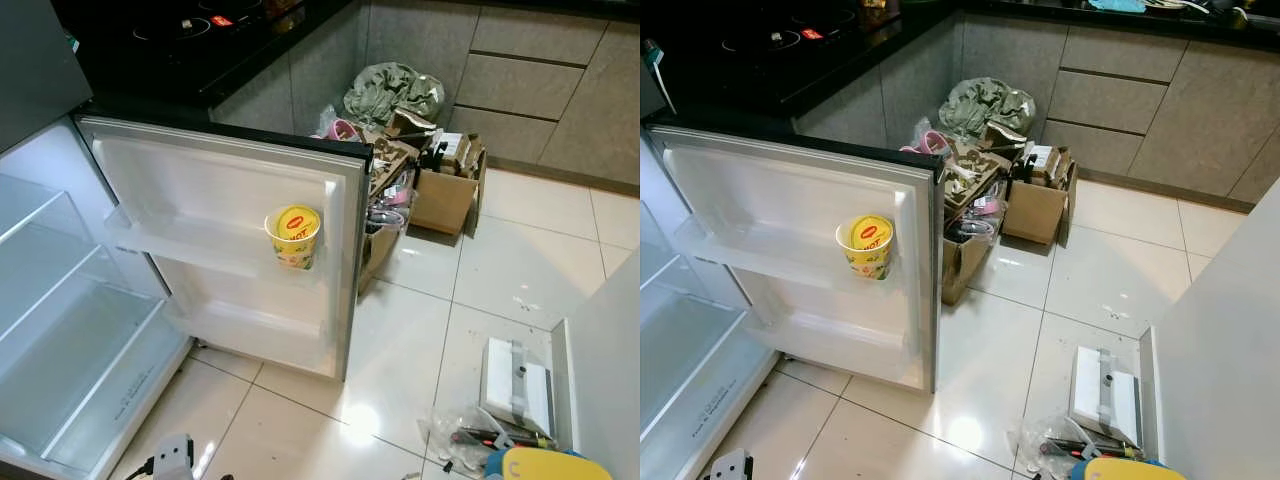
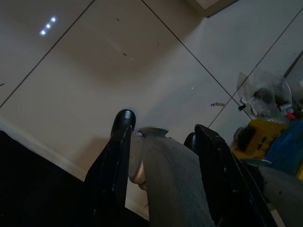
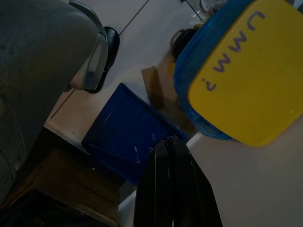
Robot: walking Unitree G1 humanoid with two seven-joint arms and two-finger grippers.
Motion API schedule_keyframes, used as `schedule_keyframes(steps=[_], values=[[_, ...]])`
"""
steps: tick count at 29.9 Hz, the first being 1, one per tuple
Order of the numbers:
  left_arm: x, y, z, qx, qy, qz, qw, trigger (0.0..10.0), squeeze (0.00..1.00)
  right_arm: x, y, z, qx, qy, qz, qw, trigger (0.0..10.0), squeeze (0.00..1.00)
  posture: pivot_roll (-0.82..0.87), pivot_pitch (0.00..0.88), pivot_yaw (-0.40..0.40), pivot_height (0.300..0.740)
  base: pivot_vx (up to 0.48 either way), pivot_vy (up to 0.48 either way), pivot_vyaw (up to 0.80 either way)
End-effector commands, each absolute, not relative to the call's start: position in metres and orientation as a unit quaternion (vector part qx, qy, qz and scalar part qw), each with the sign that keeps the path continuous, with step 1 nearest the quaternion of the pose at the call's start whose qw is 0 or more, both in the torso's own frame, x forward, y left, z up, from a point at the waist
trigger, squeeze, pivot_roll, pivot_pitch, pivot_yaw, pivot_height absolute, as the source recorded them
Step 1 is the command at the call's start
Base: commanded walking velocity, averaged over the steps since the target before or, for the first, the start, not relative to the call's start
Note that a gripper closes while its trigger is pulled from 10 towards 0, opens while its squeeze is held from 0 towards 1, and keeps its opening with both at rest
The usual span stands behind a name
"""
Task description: Restocking fridge
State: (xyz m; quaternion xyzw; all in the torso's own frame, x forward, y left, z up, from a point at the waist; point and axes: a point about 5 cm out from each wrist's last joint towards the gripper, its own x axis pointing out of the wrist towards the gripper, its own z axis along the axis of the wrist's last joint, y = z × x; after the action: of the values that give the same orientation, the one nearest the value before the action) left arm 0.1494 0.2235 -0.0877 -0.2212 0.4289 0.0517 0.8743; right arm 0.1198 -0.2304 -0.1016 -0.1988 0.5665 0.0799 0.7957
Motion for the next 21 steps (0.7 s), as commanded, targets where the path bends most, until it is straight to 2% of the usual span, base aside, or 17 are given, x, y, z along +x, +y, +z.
schedule_keyframes(steps=[1, 21], values=[[0.1454, 0.2206, -0.09, -0.223, 0.436, 0.05, 0.87, 10.0, 0.0, 0.115, -0.2298, -0.1032, -0.194, 0.573, 0.077, 0.793, 10.0, 0.0, -0.03, 0.08, 0.011, 0.74, 0.0, 0.0, 0.0], [0.1426, 0.2189, -0.0912, -0.228, 0.437, 0.05, 0.868, 10.0, 0.0, 0.114, -0.2294, -0.1035, -0.196, 0.574, 0.081, 0.791, 10.0, 0.0, -0.02, 0.079, 0.003, 0.74, 0.0, 0.0, 0.0]])
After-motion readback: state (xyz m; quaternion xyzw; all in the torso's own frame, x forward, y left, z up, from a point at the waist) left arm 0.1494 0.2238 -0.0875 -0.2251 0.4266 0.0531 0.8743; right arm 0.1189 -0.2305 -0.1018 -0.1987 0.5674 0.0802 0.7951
